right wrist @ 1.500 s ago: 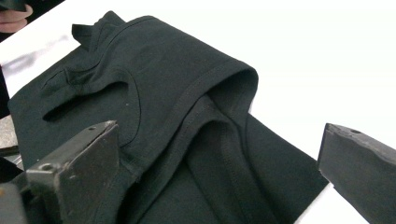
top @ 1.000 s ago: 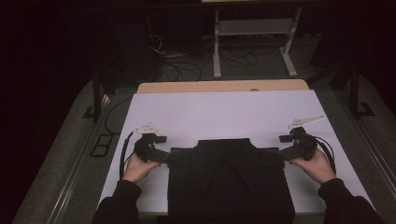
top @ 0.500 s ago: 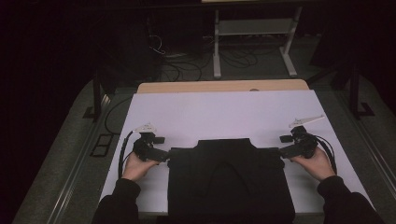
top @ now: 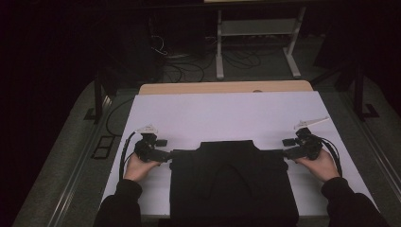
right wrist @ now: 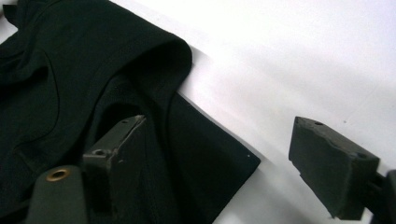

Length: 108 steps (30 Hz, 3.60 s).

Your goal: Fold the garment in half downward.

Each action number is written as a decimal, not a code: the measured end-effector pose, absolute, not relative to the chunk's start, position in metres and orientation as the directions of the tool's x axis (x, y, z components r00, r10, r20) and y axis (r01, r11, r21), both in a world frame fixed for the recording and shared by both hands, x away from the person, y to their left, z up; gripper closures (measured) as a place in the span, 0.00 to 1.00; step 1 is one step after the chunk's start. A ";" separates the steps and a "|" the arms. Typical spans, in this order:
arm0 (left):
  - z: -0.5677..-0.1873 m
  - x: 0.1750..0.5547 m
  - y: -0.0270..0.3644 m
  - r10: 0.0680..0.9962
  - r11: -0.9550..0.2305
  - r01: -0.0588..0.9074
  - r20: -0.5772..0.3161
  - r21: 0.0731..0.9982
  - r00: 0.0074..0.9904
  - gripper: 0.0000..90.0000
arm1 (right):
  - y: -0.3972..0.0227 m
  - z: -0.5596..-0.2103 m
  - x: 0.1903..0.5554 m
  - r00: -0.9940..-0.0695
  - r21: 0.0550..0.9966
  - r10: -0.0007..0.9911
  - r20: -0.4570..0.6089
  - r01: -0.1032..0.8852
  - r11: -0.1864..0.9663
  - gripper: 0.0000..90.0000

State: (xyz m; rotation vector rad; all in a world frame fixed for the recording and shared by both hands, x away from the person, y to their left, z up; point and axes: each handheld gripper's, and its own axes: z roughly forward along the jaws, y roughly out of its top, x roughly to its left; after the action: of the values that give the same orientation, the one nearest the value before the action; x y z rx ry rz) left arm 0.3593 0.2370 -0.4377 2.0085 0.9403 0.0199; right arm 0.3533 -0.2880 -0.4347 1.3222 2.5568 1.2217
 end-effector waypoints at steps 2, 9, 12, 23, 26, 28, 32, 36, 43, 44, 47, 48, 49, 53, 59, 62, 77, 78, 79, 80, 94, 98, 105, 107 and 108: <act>-0.438 0.360 0.237 0.614 -0.319 0.609 -0.332 0.726 0.716 0.15 | -0.288 -0.436 0.354 -0.640 0.642 0.698 0.321 0.689 0.336 0.23; -0.439 0.362 0.234 0.598 -0.327 0.609 -0.341 0.723 0.725 0.23 | -0.289 -0.440 0.357 -0.625 0.626 0.711 0.322 0.704 0.335 0.34; -0.440 0.363 0.234 0.593 -0.333 0.612 -0.346 0.717 0.727 0.26 | -0.291 -0.441 0.358 -0.622 0.623 0.713 0.324 0.707 0.334 0.39; -0.442 0.363 0.231 0.586 -0.360 0.602 -0.329 0.713 0.740 0.45 | -0.290 -0.445 0.359 -0.627 0.607 0.715 0.308 0.709 0.360 0.45; -0.443 0.363 0.230 0.586 -0.371 0.601 -0.324 0.708 0.743 0.47 | -0.290 -0.445 0.359 -0.629 0.608 0.715 0.304 0.706 0.362 0.47; -0.443 0.363 0.228 0.598 -0.369 0.605 -0.317 0.706 0.736 0.52 | -0.289 -0.445 0.358 -0.627 0.608 0.719 0.301 0.707 0.361 0.49; -0.443 0.363 0.228 0.606 -0.374 0.607 -0.311 0.701 0.732 0.56 | -0.289 -0.445 0.358 -0.633 0.606 0.714 0.299 0.704 0.371 0.53; -0.444 0.363 0.226 0.608 -0.382 0.609 -0.307 0.695 0.732 0.58 | -0.287 -0.445 0.358 -0.636 0.604 0.713 0.293 0.702 0.378 0.58; -0.445 0.364 0.225 0.613 -0.374 0.624 -0.322 0.686 0.721 0.66 | -0.289 -0.444 0.358 -0.622 0.600 0.721 0.307 0.714 0.360 0.70; -0.445 0.364 0.225 0.618 -0.376 0.625 -0.317 0.684 0.719 0.67 | -0.290 -0.444 0.359 -0.619 0.602 0.722 0.310 0.715 0.355 0.72; -0.445 0.364 0.225 0.622 -0.375 0.629 -0.318 0.681 0.716 0.71 | -0.291 -0.444 0.359 -0.611 0.593 0.725 0.318 0.725 0.351 0.79; -0.445 0.364 0.225 0.621 -0.377 0.629 -0.319 0.680 0.716 0.72 | -0.291 -0.444 0.359 -0.614 0.591 0.722 0.319 0.724 0.355 0.81; -0.445 0.364 0.224 0.622 -0.378 0.628 -0.316 0.680 0.717 0.74 | -0.290 -0.444 0.358 -0.616 0.589 0.720 0.319 0.724 0.358 0.83; -0.445 0.363 0.223 0.623 -0.392 0.623 -0.303 0.677 0.721 0.81 | -0.290 -0.444 0.358 -0.614 0.587 0.725 0.311 0.724 0.362 0.92; -0.444 0.361 0.220 0.629 -0.415 0.620 -0.283 0.665 0.724 0.94 | -0.289 -0.443 0.358 -0.610 0.585 0.726 0.317 0.729 0.357 0.96; -0.443 0.361 0.219 0.636 -0.421 0.624 -0.276 0.659 0.721 0.95 | -0.289 -0.443 0.358 -0.610 0.583 0.727 0.315 0.729 0.358 0.96; -0.434 0.361 0.219 0.667 -0.443 0.604 -0.207 0.662 0.716 0.97 | -0.286 -0.438 0.356 -0.606 0.602 0.750 0.265 0.712 0.362 0.97; -0.433 0.361 0.219 0.674 -0.430 0.609 -0.211 0.666 0.707 0.97 | -0.285 -0.438 0.356 -0.603 0.605 0.754 0.261 0.711 0.359 0.97; -0.432 0.361 0.219 0.673 -0.436 0.605 -0.205 0.666 0.711 0.97 | -0.284 -0.437 0.356 -0.602 0.610 0.756 0.256 0.708 0.357 0.97; -0.431 0.361 0.220 0.675 -0.432 0.604 -0.204 0.670 0.709 0.97 | -0.283 -0.436 0.356 -0.600 0.611 0.759 0.251 0.707 0.356 0.97; -0.423 0.362 0.221 0.692 -0.450 0.576 -0.143 0.682 0.708 0.97 | -0.278 -0.430 0.355 -0.588 0.638 0.775 0.231 0.693 0.336 0.97; -0.420 0.363 0.221 0.696 -0.452 0.571 -0.129 0.686 0.707 0.97 | -0.277 -0.428 0.355 -0.589 0.646 0.775 0.230 0.688 0.330 0.97; -0.414 0.365 0.221 0.700 -0.453 0.561 -0.114 0.693 0.705 0.97 | -0.276 -0.423 0.356 -0.587 0.658 0.776 0.229 0.681 0.322 0.97; -0.412 0.366 0.221 0.698 -0.455 0.559 -0.111 0.693 0.707 0.97 | -0.275 -0.421 0.356 -0.587 0.662 0.777 0.227 0.678 0.320 0.97; -0.410 0.366 0.222 0.700 -0.453 0.557 -0.109 0.696 0.706 0.97 | -0.275 -0.421 0.356 -0.591 0.665 0.775 0.223 0.673 0.323 0.97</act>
State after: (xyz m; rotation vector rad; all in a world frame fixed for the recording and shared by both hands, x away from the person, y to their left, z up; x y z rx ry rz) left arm 0.3662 0.2215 -0.4103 2.1746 0.9532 0.2487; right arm 0.3563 -0.2748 -0.4210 1.3459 2.4405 1.1230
